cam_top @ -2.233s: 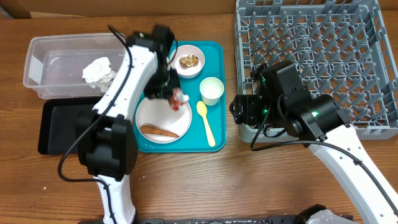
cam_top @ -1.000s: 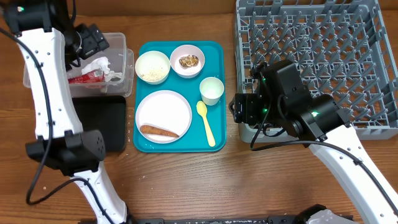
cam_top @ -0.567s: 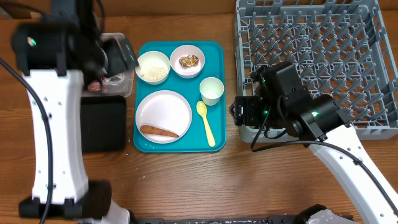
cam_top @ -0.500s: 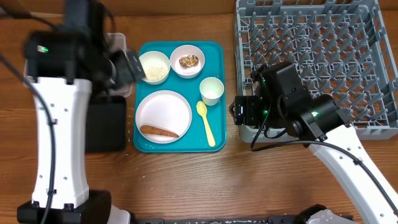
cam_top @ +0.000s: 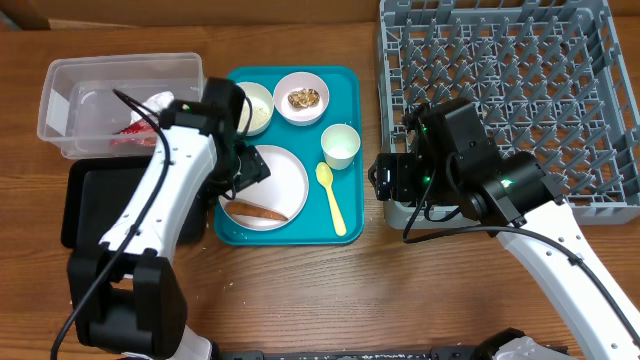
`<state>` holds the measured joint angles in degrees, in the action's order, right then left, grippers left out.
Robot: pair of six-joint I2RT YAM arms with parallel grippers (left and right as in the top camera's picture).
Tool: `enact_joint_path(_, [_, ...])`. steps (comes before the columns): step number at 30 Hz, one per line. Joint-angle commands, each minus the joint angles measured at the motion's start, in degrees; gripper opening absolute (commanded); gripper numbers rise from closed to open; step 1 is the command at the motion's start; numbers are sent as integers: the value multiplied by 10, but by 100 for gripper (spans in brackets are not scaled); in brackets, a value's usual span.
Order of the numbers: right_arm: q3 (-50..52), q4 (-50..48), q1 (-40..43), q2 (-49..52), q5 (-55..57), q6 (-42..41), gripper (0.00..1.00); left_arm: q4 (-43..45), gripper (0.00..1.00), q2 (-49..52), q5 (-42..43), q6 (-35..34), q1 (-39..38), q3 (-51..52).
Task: Sort waste into correct bins and load items into the dishwasher
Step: 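Grasp the carrot on the white plate with the left gripper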
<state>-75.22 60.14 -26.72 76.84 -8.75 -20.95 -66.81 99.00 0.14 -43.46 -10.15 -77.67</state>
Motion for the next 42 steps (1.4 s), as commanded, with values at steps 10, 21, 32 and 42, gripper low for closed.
enact_joint_path(10, [-15,-2,-2,-3,2,1,84,176,67,-9,9,-54,-1,159])
enact_joint_path(21, [-15,-2,-2,-3,2,1,84,232,66,-9,12,-54,-1,175])
enact_joint_path(32, [-15,-2,-2,-3,11,1,85,235,58,13,25,-43,-19,176])
enact_joint_path(42, [-15,0,-2,-3,12,1,85,242,41,94,32,-43,-33,176])
